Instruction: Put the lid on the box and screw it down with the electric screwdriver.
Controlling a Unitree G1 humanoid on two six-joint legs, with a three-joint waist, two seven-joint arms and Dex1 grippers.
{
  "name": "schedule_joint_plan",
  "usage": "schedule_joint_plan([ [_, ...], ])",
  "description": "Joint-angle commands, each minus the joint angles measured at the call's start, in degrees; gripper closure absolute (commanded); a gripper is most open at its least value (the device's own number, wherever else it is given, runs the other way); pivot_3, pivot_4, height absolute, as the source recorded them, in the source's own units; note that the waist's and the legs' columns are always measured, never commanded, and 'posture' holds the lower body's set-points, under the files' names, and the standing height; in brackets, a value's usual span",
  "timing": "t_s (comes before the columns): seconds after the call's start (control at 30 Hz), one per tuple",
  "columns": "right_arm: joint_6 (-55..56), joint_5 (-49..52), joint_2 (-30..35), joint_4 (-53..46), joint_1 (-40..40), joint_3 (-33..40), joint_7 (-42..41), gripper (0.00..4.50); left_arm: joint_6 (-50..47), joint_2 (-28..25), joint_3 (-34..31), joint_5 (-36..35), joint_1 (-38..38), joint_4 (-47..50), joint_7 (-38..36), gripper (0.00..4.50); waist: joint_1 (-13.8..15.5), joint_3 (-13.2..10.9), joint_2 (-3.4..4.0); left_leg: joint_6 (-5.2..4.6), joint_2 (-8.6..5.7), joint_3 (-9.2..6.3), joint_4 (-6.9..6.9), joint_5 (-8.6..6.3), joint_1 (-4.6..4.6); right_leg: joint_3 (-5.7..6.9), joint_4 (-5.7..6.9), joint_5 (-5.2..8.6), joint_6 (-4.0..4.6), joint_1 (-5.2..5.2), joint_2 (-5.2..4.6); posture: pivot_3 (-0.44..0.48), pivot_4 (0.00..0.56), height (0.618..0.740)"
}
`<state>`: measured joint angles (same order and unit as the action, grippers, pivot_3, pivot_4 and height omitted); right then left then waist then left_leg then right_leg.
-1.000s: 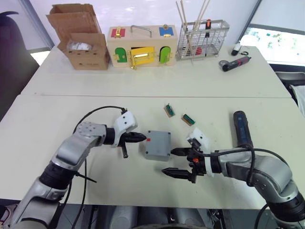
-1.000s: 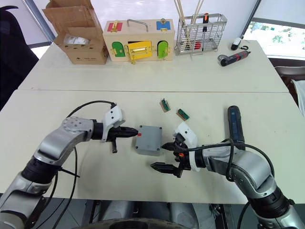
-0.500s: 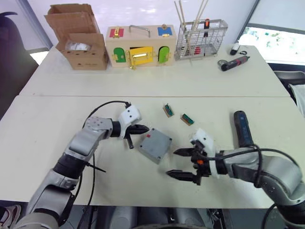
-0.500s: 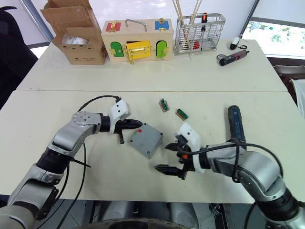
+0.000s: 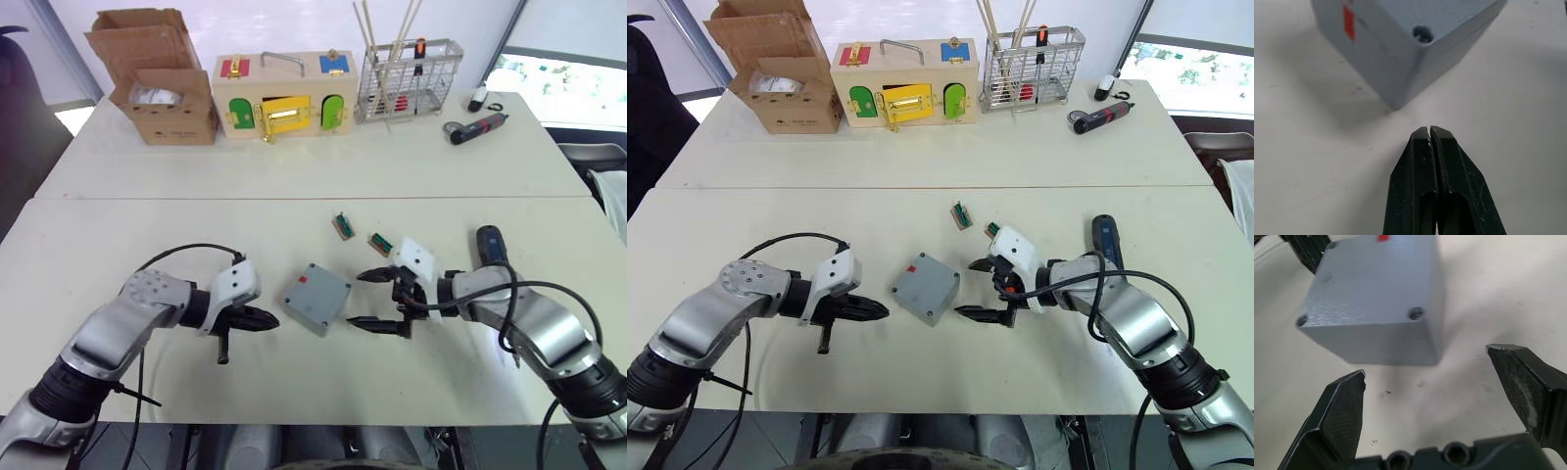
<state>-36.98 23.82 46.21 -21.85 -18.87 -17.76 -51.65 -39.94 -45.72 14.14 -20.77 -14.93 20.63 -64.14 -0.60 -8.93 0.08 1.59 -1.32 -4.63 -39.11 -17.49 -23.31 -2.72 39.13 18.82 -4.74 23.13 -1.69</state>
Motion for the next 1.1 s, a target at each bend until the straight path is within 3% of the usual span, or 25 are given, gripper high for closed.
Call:
schedule_joint_plan([
  [0.03,2.5,-1.3,-1.1,0.8,-1.4,-0.7,-2.9,0.05,-1.3,2.2,-0.9,-0.6,0.1,2.5,3.8,4.50,0.0,0.0,0.00,0.00,0.00,0.00,0.00,0.00,0.00,0.00,0.00,0.00,0.00,0.00,0.00,0.000,0.150,0.740],
  [0.3,-3.1,3.5,-2.5,-4.1,0.1,0.9,-5.6,0.05,1.4,6.0,-0.6,3.3,-2.1,-2.4,9.6,4.50,0.1,0.0,0.00,0.00,0.00,-0.02,-0.01,0.00,0.00,0.01,0.02,0.00,0.00,0.01,0.01,0.000,0.150,0.740],
  [1.1,-8.6,3.6,-3.2,-10.8,5.2,2.3,-0.6,0.05,4.0,10.6,-0.3,4.2,-9.0,-8.8,9.8,4.50,0.0,0.0,-0.01,0.01,-0.01,-0.02,-0.02,0.01,0.00,0.02,0.03,0.00,0.00,0.01,0.01,0.000,0.150,0.740],
])
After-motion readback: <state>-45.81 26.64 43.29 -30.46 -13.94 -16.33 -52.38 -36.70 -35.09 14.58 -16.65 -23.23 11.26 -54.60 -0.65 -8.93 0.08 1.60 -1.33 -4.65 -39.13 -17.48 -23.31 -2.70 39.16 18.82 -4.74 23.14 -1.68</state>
